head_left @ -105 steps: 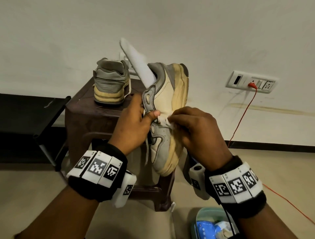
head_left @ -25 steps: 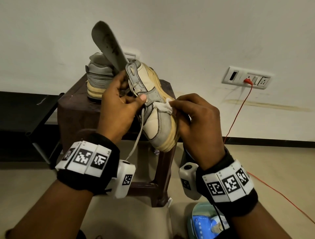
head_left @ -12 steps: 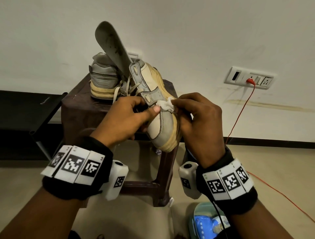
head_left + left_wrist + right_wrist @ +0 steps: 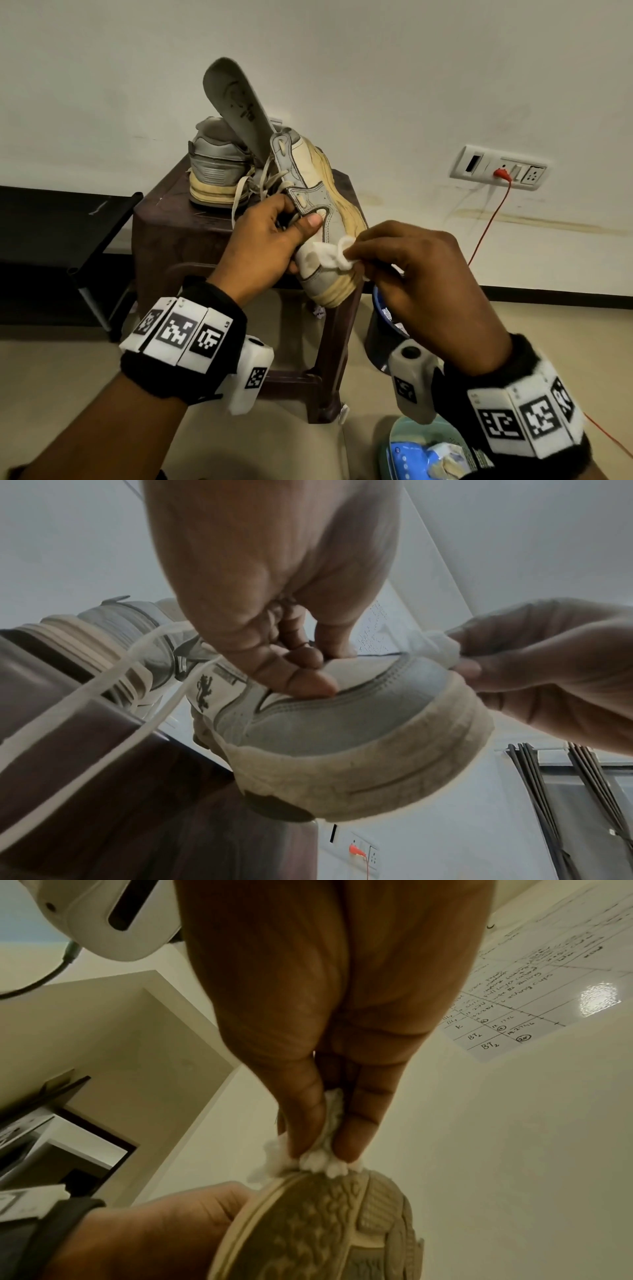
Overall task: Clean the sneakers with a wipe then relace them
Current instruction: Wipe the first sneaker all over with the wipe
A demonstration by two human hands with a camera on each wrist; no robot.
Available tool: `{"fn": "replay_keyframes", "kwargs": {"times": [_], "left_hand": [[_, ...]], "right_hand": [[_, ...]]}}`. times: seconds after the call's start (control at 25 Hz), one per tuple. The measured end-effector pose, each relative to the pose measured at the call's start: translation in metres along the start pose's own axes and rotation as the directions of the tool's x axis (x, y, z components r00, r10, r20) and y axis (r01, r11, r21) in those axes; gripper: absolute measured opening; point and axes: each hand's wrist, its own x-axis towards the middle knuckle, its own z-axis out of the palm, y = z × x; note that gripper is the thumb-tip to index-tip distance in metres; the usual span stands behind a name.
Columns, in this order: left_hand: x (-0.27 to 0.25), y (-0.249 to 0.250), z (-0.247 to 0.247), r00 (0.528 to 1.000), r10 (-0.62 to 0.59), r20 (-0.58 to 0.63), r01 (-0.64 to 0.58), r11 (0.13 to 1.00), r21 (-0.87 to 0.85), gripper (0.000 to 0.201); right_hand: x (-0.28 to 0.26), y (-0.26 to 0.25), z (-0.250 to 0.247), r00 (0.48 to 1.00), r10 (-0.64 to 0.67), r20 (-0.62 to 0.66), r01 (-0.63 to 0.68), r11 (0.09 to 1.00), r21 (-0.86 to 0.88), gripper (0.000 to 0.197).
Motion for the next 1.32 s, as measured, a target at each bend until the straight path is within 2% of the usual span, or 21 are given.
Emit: {"fn": "replay_keyframes", "kwargs": {"times": [0.16,0.2,0.28,0.4,0.52,0.64,0.76,0.84,0.96,1.08,1.2,1.32], "left_hand": [[-0.006,0.011,0.004,0.997,0.049,0.062,-0.044,0.997,-0.07,0.013],[-0.008,0.013,0.005,0.994,0.077,0.081,-0.072,0.996,-0.062,0.007],[-0.012,0.017,0.01,0.988,0.115,0.103,-0.114,0.993,-0.017,0.011],[-0.012,0.017,0.013,0.989,0.148,0.012,-0.149,0.988,0.045,0.013],[-0.013,0.018,0.01,0.978,0.176,-0.108,-0.163,0.98,0.118,0.027],[-0.017,0.02,0.009,0.975,0.169,-0.145,-0.152,0.981,0.121,0.029],[-0.018,0.023,0.012,0.973,0.168,-0.16,-0.151,0.982,0.117,0.033],[-0.017,0.029,0.015,0.97,0.166,-0.178,-0.152,0.984,0.092,0.038],[-0.019,0.039,0.022,0.956,0.193,-0.221,-0.168,0.977,0.127,0.041],[-0.022,0.042,0.028,0.952,0.151,-0.265,-0.116,0.983,0.141,0.041],[-0.023,0.041,0.025,0.949,0.098,-0.3,-0.067,0.991,0.113,0.04],[-0.022,0.043,0.02,0.943,0.084,-0.322,-0.063,0.995,0.077,0.04]], "right_hand": [[0.006,0.015,0.001,0.985,0.041,-0.167,-0.046,0.999,-0.026,0.018],[0.01,0.02,0.004,0.983,0.061,-0.172,-0.063,0.998,-0.006,0.018],[0.011,0.028,0.003,0.985,0.11,-0.137,-0.103,0.993,0.057,0.021],[-0.003,0.026,-0.01,0.987,0.131,-0.092,-0.122,0.987,0.101,0.021],[-0.014,0.014,-0.024,0.995,0.092,-0.043,-0.085,0.984,0.156,0.021],[-0.027,0.004,-0.032,0.998,0.065,-0.008,-0.061,0.968,0.243,0.018],[-0.032,0.002,-0.029,0.993,0.058,-0.106,-0.037,0.981,0.19,0.018],[-0.028,0.005,-0.028,0.978,0.093,-0.187,-0.067,0.988,0.139,0.02],[-0.027,0.007,-0.034,0.969,0.12,-0.217,-0.098,0.989,0.11,0.022],[-0.045,0.001,-0.037,0.976,0.049,-0.212,-0.035,0.997,0.069,0.019],[-0.062,-0.007,-0.019,0.985,-0.062,-0.162,0.058,0.998,-0.028,0.024],[-0.059,-0.005,-0.008,0.961,-0.08,-0.264,0.062,0.995,-0.078,0.023]]}}
